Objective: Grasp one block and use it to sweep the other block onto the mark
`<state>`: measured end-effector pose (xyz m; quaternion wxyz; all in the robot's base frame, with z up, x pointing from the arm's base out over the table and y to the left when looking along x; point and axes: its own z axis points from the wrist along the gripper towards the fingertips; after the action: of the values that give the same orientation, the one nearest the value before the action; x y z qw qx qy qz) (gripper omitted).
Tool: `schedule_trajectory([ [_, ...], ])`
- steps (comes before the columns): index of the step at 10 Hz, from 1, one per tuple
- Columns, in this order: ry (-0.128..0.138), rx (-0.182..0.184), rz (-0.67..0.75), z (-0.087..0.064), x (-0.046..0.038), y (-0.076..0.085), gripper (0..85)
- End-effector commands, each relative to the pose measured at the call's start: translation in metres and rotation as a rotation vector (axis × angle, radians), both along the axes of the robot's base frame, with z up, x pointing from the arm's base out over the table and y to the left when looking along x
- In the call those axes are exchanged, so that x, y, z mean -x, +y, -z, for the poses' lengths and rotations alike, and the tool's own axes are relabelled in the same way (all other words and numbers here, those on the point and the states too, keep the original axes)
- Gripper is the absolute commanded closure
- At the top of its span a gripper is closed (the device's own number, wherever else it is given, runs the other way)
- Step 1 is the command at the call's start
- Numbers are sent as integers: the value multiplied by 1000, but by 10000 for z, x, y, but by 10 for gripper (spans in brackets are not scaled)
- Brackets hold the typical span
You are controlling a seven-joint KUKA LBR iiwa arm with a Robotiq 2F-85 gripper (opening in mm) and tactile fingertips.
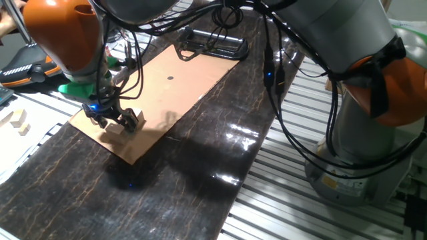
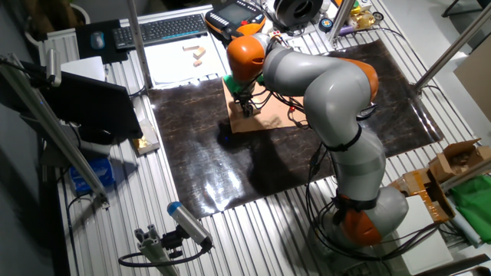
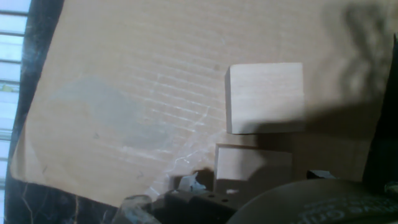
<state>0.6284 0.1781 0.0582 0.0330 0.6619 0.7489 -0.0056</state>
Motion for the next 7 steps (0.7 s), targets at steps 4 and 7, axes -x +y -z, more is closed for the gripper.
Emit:
schedule_trajectory([
  [4, -2, -3, 3, 19, 6, 1, 40],
  [7, -1, -5, -1, 49, 5, -2, 103],
])
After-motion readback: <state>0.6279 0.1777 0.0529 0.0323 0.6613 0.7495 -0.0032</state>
